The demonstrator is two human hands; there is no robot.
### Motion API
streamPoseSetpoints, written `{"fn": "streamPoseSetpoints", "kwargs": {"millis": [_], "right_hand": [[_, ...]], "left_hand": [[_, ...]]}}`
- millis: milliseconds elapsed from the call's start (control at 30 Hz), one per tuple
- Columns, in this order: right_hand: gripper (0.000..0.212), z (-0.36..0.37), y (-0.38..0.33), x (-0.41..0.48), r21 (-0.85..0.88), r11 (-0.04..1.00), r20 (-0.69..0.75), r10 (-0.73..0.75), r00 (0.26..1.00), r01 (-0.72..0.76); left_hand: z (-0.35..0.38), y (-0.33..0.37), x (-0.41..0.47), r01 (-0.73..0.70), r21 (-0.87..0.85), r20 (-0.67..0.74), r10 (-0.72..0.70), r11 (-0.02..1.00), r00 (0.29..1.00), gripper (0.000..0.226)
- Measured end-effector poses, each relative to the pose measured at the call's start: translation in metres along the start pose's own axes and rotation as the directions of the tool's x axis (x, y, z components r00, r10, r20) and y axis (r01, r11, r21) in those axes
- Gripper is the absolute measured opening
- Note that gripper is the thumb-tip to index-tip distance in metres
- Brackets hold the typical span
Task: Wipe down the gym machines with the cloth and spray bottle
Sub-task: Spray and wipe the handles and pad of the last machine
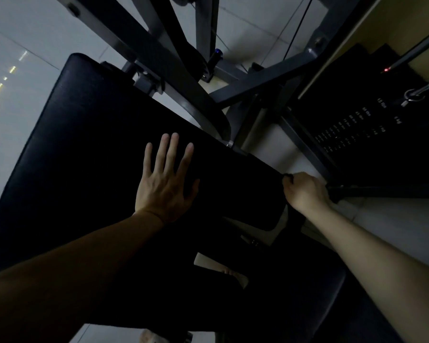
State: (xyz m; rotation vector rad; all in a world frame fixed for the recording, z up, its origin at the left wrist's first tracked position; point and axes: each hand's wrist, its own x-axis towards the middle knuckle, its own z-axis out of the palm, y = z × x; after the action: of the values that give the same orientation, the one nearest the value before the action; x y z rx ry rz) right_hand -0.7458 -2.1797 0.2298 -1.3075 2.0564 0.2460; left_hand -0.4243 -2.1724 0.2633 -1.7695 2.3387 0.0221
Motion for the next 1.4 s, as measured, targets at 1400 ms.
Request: {"fn": "streamPoseSetpoints", "kwargs": {"millis": [1400], "right_hand": [[0.026, 0.011, -0.077, -0.007, 0.163, 0.978, -0.105, -0.113, 0.988, 0.129]], "left_hand": [[0.003, 0.001, 0.0, -0.006, 0.033, -0.026, 0.007, 0.999, 1.0, 0.08]]}}
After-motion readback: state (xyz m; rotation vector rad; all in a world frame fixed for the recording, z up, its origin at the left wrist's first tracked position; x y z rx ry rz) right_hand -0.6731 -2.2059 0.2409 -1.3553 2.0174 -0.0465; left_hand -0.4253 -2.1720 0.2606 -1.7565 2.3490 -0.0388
